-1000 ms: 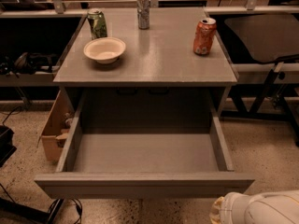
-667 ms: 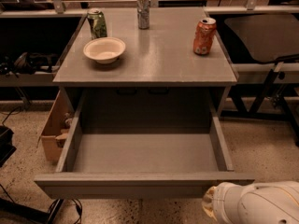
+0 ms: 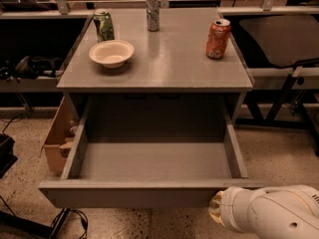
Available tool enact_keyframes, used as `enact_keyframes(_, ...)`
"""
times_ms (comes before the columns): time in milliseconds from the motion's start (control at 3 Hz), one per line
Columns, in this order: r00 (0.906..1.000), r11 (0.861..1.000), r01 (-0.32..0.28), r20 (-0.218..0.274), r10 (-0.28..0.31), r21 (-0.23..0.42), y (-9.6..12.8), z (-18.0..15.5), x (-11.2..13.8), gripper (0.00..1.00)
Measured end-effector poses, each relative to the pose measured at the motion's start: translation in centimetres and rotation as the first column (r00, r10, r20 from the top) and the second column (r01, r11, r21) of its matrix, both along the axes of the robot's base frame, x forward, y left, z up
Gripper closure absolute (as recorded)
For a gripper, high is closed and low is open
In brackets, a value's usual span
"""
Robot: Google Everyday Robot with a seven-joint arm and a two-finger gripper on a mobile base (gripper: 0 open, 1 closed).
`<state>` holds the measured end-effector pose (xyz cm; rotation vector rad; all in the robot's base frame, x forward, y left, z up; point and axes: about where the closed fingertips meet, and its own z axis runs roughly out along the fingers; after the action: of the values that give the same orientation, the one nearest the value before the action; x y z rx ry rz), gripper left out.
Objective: Close top drawer
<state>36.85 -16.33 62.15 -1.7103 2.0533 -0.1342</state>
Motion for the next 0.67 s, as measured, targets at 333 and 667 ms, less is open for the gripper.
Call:
enact_keyframes(333, 0.9999, 1.0, -0.008, 0.015, 0.007, 0.024, 0.5, -0.3, 1.4, 1.0)
enact_keyframes(667, 0.9992, 0.998, -0.023, 0.033, 0.022, 0.05, 1.0, -0.6, 3.3, 1.0)
